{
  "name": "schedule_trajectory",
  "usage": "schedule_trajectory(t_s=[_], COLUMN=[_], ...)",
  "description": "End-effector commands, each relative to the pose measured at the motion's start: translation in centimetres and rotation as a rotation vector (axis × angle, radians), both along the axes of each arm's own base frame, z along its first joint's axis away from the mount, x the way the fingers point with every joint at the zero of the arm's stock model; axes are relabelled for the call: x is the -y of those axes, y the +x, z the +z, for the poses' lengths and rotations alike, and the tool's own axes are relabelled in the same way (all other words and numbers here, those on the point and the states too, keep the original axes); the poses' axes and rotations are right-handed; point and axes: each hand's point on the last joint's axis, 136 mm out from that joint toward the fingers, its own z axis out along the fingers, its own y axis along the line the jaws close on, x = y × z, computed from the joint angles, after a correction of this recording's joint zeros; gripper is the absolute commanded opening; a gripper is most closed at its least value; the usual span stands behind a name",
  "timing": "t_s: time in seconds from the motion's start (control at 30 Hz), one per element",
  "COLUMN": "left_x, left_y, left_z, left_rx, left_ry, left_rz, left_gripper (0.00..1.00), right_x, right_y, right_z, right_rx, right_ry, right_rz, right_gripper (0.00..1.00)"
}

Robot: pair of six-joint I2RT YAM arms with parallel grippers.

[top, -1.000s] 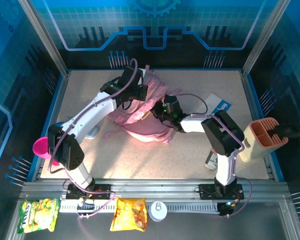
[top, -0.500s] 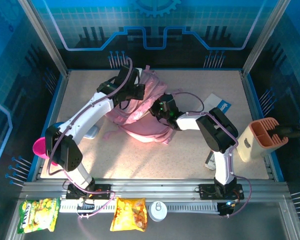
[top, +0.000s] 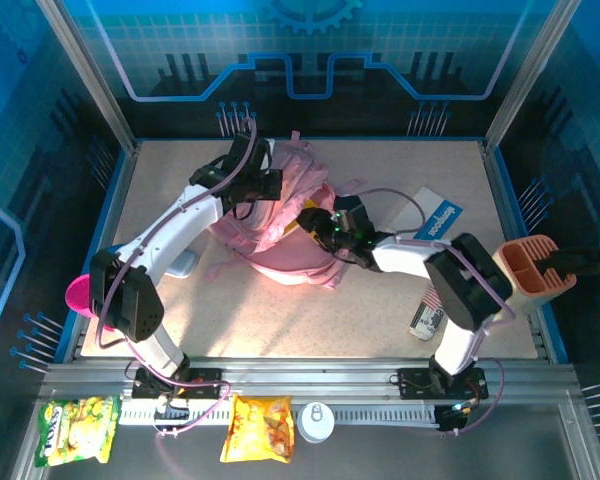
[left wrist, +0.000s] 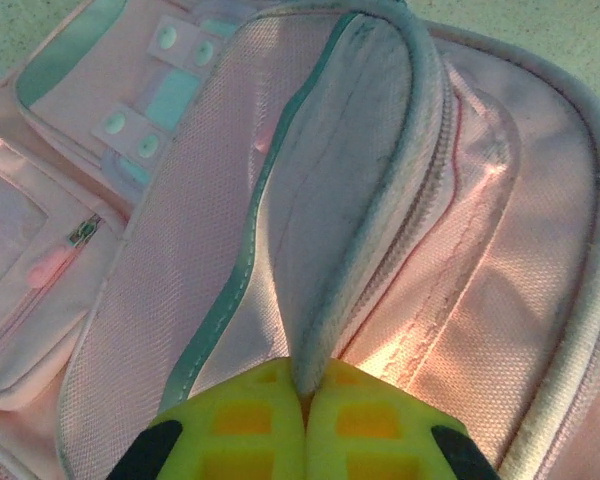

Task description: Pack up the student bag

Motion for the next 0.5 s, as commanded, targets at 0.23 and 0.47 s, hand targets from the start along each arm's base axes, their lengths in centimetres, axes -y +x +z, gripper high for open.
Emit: schedule_trajectory(t_s=[0.23,0.47], left_x=[-2.1,-2.3], left_y=[-1.6,-2.8], left_z=[0.3,1.2], left_rx=[0.04,0.088], left_ry=[-0.049,-0.09], left_rz=[-0.013,-0.025], left_gripper=[0.16,0.76], right_x=[11.6,17.9], right_y=[-2.4,-0.4], right_z=[0.2,-0.6], right_rx=[0.014,-0.086], right_ry=[-0.398,-0.549], right_rz=[-0.154,-0.17], right_gripper=[0.83,1.0])
